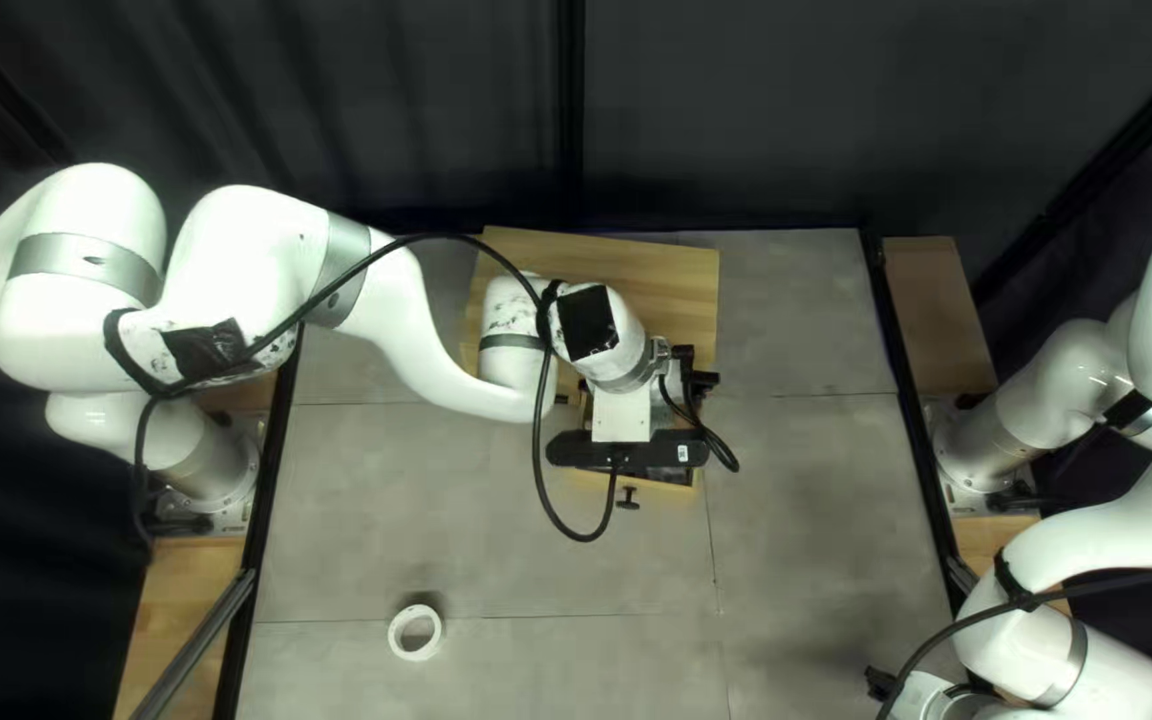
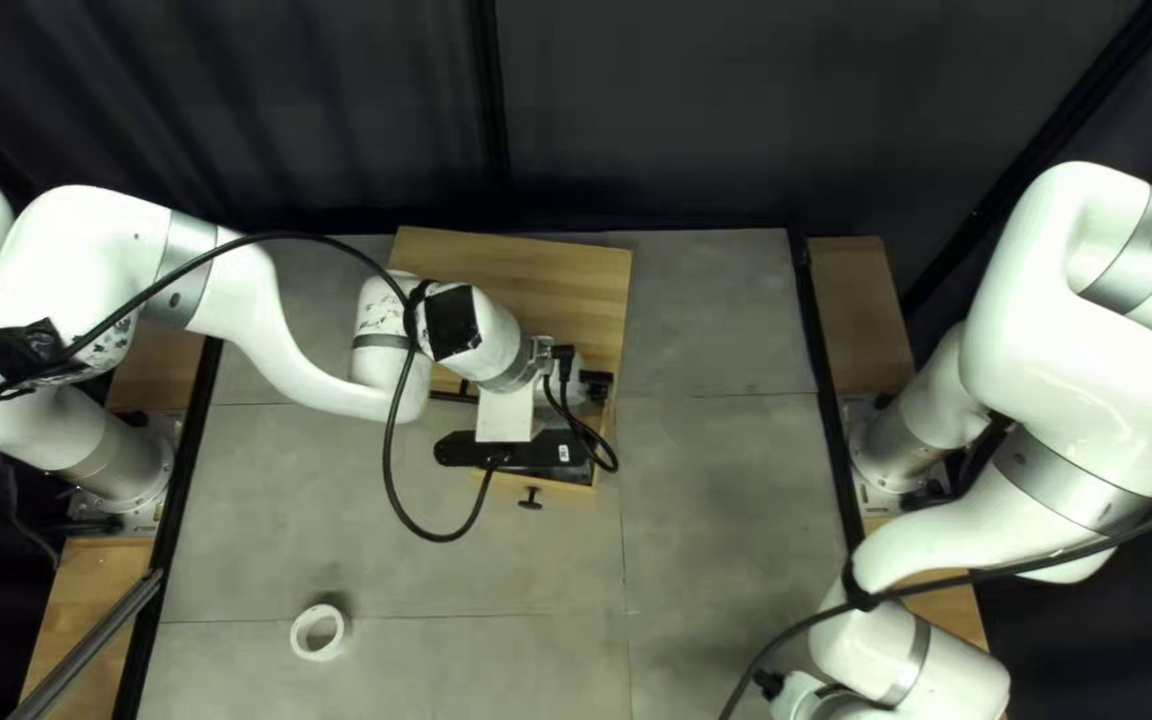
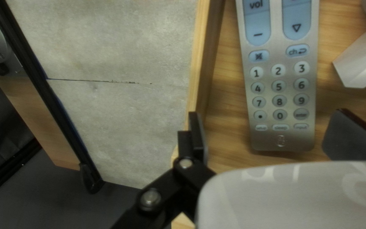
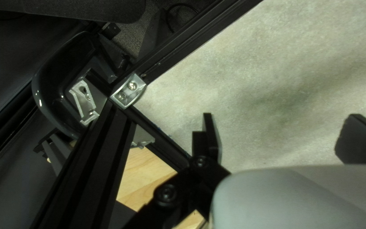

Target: Open drawers and place objects into drawer and close

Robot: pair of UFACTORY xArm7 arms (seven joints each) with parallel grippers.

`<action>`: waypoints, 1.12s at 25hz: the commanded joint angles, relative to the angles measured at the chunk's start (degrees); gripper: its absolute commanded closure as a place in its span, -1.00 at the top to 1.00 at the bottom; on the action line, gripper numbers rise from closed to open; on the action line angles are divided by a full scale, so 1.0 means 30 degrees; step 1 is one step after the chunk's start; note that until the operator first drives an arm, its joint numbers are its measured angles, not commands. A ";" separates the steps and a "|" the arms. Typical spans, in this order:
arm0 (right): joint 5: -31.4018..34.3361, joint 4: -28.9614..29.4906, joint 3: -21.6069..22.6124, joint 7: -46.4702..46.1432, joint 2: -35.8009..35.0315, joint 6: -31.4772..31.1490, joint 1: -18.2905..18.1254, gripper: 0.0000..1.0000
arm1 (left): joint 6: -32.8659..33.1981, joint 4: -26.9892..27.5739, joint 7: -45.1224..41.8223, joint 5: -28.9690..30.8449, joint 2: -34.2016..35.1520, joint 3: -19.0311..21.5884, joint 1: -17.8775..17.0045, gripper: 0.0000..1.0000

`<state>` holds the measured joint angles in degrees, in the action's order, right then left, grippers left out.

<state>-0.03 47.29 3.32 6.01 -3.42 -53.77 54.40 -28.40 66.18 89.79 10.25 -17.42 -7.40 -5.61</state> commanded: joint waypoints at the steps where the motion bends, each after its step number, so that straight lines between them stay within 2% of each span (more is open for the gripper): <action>1: 0.0000 0.0000 0.0000 0.0000 0.0000 0.0000 0.0000 1.00 | 0.0429 -0.0239 0.0232 -0.0093 -0.0015 0.0068 0.0113 1.00; 18: 0.0000 0.0000 0.0000 0.0000 0.0000 0.0000 0.0000 1.00 | -0.0215 0.0290 -0.1854 0.0164 -0.0567 -0.0298 -0.0566 1.00; 28: 0.0000 0.0000 0.0000 0.0000 0.0000 0.0000 0.0000 1.00 | -0.0698 0.0410 -0.1720 0.0345 -0.0024 -0.0583 -0.0386 1.00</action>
<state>-0.03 47.29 3.32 6.01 -3.42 -53.77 54.40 -29.86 67.42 84.03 11.02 -18.51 -8.81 -7.13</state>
